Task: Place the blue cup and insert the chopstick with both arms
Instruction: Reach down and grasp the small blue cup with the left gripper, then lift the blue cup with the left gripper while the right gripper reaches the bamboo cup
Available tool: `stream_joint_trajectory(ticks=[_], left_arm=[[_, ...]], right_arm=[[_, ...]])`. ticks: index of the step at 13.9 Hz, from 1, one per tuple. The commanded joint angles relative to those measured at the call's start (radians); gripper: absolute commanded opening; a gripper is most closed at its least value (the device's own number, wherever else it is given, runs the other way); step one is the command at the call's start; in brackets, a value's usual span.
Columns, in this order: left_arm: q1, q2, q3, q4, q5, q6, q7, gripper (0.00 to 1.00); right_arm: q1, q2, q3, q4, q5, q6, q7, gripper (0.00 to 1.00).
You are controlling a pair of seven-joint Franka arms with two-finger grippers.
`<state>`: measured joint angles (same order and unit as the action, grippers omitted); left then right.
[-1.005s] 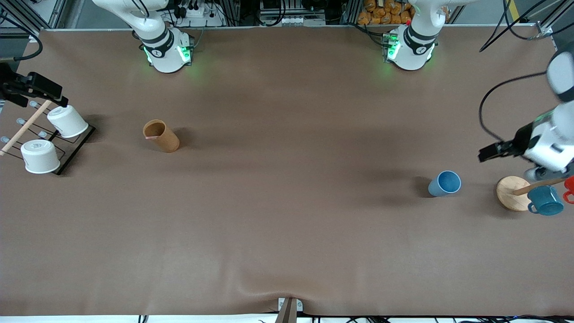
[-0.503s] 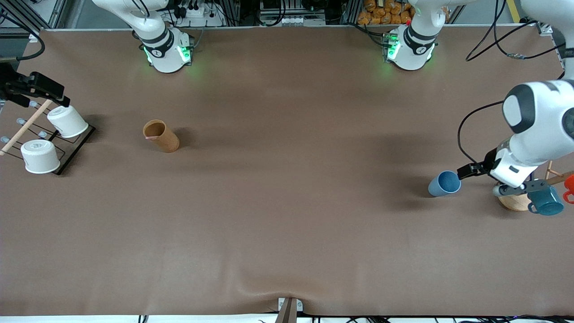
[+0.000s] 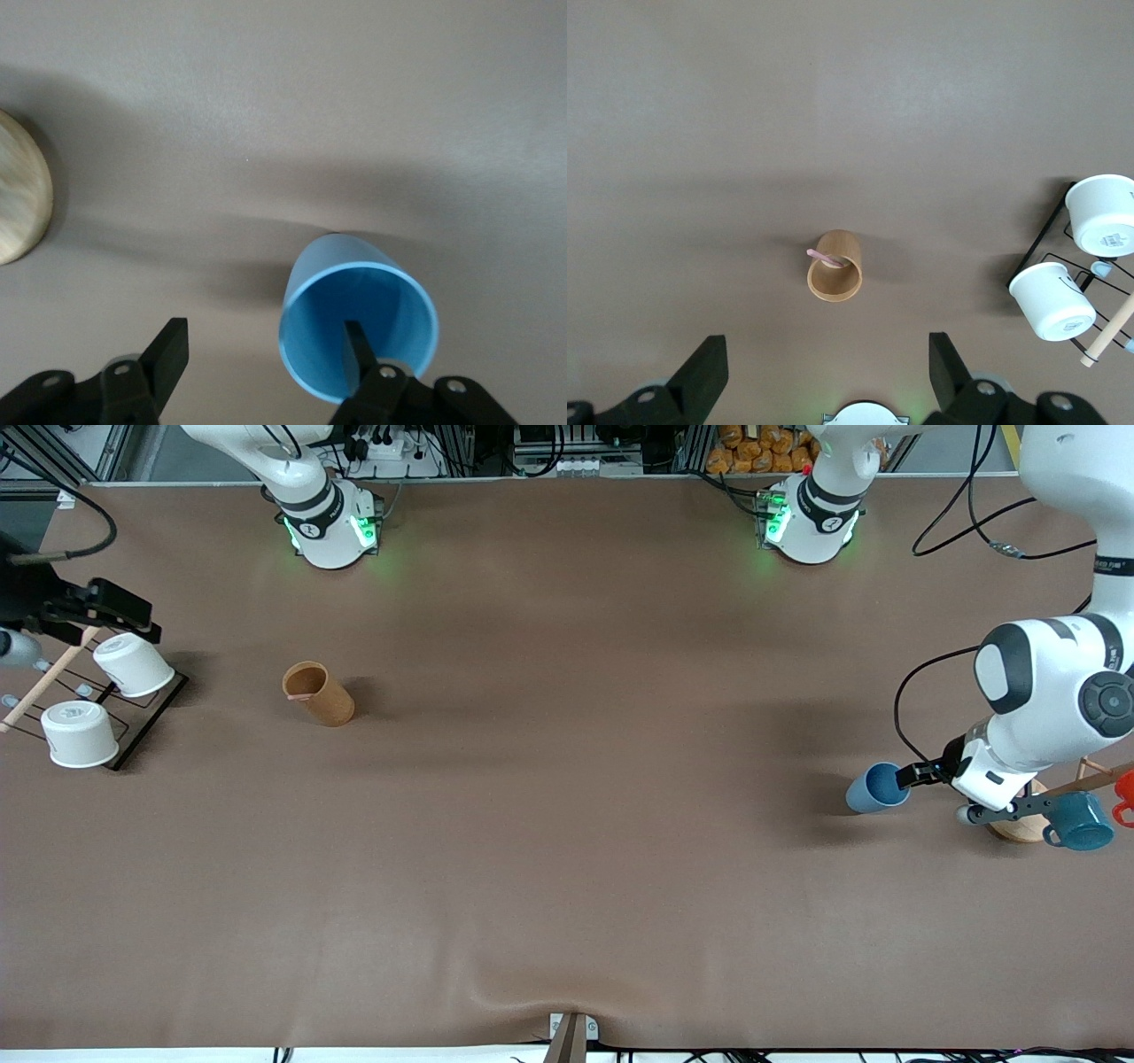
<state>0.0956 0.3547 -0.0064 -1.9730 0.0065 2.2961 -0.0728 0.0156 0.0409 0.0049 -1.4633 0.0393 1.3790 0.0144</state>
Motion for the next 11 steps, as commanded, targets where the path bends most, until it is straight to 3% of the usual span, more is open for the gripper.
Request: stream_joint_trajectory(ticks=[1,5,6,7,11], left_arm=[[0.004,0.006,-0.006,-0.027,-0.007,0.037,0.016,0.7],[-0.002,0.039,-0.012,-0.026,-0.014,0.037,0.018,0.28],[-0.005,0.041,-0.012,-0.024,-0.014,0.037,0.018,0.11],[-0.011,0.043,-0.012,-0.023,-0.014,0.037,0.018,0.0],[-0.01,-0.005,-0.018,-0.015,-0.014,0.013,0.039,0.0]], right_arm=[[0.009,0.048,0.0,0.018,0.019,-0.008,0.021,1.0],[-0.008,0.077,-0.003,0.017,0.019,-0.009,0.009,1.0],[0.003,0.095,-0.003,0.018,0.016,-0.009,0.016,1.0],[0.015,0.112,-0.003,0.018,0.01,-0.008,0.016,1.0],[0.056,0.191,-0.002,0.014,0.008,-0.02,0.015,1.0]])
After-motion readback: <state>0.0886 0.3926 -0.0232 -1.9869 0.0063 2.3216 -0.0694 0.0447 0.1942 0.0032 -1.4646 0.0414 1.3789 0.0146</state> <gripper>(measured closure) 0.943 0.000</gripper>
